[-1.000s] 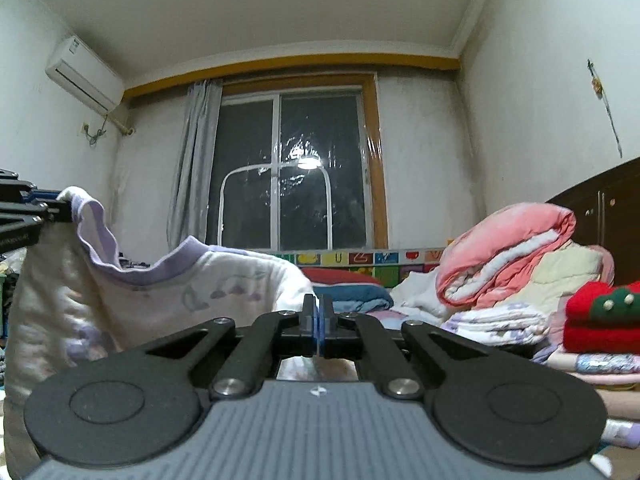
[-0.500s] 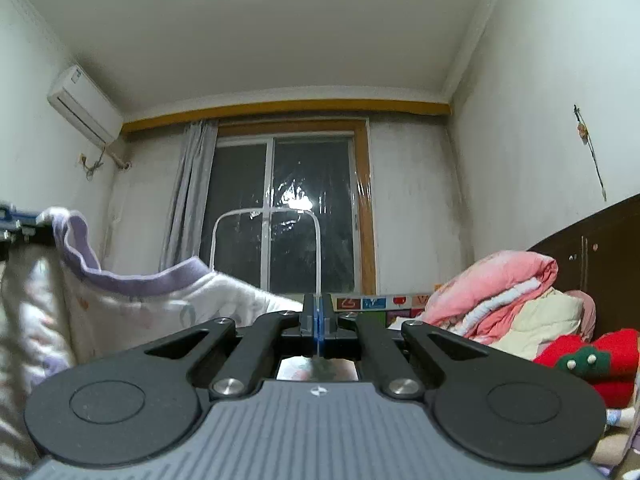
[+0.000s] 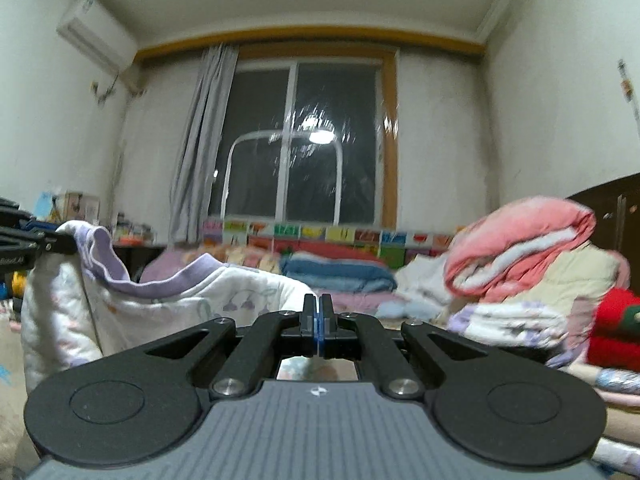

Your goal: Fold clothes

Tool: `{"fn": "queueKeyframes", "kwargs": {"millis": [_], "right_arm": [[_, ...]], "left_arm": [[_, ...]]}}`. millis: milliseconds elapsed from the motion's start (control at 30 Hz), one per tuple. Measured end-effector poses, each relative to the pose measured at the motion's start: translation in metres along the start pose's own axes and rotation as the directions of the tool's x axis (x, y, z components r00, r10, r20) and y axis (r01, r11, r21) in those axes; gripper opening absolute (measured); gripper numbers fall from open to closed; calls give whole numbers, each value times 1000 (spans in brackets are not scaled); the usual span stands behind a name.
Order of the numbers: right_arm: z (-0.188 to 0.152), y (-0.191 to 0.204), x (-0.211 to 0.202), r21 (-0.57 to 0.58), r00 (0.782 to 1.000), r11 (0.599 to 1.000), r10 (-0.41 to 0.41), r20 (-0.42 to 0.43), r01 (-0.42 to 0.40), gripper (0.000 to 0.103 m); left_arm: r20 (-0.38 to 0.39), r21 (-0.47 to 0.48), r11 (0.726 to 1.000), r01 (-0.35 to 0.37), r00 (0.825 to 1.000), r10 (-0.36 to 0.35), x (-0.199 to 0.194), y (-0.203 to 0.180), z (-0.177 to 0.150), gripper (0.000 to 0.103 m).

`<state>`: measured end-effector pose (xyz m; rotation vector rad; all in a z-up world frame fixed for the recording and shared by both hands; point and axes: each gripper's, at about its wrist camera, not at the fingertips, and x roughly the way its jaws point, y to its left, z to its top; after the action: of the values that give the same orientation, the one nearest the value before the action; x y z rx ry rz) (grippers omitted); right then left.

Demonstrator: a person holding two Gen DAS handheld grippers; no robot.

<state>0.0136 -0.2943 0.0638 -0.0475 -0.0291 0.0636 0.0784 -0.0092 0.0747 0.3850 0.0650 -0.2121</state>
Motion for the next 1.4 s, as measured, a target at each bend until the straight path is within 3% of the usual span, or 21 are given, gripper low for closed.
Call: {"fn": "queueKeyframes", "kwargs": {"millis": [267,533,833,1033,1133,1267,1300,1400], "right_arm": [[-22,9,84,-33,994,999,31,-105,-35,3],[-48,15,146,-93,976,993,55,-210,-76,3],[-75,18,201,-123,942,986,68,-328,-114,3],[-95,19,230,-126,908,986,47,-417,-109,3],[-106,15,248,-123,874,987,35,-485,-108,3],[-121,11,262,-98,813,992,10,-583,-83,3],[-123,9,263,-91,805,994,1,-593,-67,4],[-112,2,253,-43,816,998,5,-578,-37,6]], "left_arm": [[-106,4,999,32,994,-32,78,12,-26,8],[-239,-51,997,53,969,-63,149,18,-59,8],[-372,-105,991,88,920,-121,211,18,-92,8],[-498,-205,976,68,851,-164,247,24,-116,12],[-542,-243,969,37,823,-168,256,26,-121,25],[-592,-295,955,-11,787,-174,262,36,-118,46],[-592,-305,952,-19,787,-174,259,41,-116,48],[-557,-371,928,-34,808,-193,241,56,-106,57]]}}
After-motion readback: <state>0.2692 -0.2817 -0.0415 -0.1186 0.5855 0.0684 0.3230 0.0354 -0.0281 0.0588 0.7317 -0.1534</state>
